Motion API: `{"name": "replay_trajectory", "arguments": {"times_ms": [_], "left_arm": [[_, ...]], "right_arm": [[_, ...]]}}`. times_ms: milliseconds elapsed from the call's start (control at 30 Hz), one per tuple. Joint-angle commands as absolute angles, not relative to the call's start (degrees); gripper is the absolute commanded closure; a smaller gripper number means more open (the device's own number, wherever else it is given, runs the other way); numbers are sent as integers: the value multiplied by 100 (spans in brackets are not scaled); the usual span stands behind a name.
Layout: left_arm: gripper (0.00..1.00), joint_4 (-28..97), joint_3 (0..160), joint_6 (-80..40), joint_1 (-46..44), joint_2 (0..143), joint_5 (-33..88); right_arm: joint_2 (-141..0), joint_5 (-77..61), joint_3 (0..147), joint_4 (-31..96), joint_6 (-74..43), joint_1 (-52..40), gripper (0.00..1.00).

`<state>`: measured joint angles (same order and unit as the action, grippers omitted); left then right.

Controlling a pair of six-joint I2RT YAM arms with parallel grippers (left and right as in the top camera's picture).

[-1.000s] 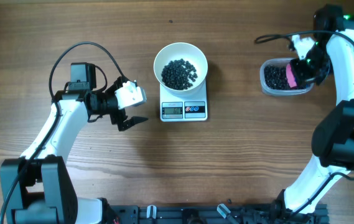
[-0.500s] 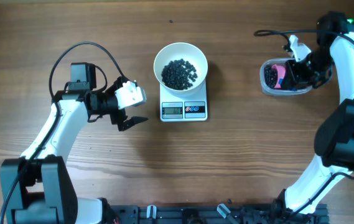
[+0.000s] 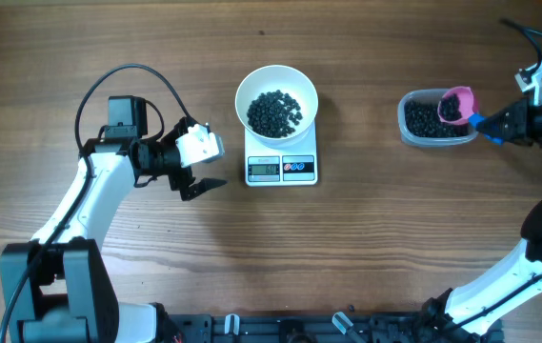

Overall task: Scoop item into bowl and weigh 150g on scale
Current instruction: 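Move the scoop over the bowl and pour the beans in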

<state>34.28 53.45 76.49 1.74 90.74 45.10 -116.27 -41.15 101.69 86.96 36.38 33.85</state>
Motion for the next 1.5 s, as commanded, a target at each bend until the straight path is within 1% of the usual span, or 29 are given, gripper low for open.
{"name": "replay_trajectory", "arguments": {"times_ms": [0,200,300,500,700,833,933,1033,1100,1167,1233,1300,1400,1467], "left_arm": [[0,3424,5325,7758,204,8958,4644],[0,3424,5325,7758,204,8958,4641],[0,3424,5325,7758,204,8958,4641],[0,3426,5325,7756,204,8958,4641],[0,3426,5325,7756,204,8958,4644],[0,3424,5325,7758,204,8958,4644],[0,3424,5325,7758,204,8958,4641],[0,3426,5325,7756,204,8958,4641],[0,3424,5325,7756,204,8958,4641],[0,3426,5325,7758,204,8958,4644],[0,3426,5325,7758,204,8958,4644],[0,3426,5325,7758,204,8958,4644],[0,3426,5325,7758,204,8958,4641],[0,3424,5325,7758,204,8958,4644]], "right_arm": [[-11701,-4963,10123,8790,4018,3371,96],[-11701,-5645,10123,9122,4405,3361,96],[-11701,-5721,10123,9229,4327,3092,96],[-11701,-5951,10123,9183,4064,1758,96],[-11699,-5776,10154,8538,2845,316,96],[-11699,-4873,10589,7933,1815,-550,96],[-11699,-3588,11017,7478,1118,-1234,96],[-11699,-1802,11443,7122,725,-1962,96],[-11699,-539,11518,7002,698,-2443,96],[-11699,1013,11518,6932,696,-2993,96],[-11699,1973,11518,6783,753,-3361,96],[-11699,2434,11518,6720,753,-3546,96],[-11699,2456,11518,6685,893,-3605,96],[-11699,2220,11518,6685,902,-3603,96]]}}
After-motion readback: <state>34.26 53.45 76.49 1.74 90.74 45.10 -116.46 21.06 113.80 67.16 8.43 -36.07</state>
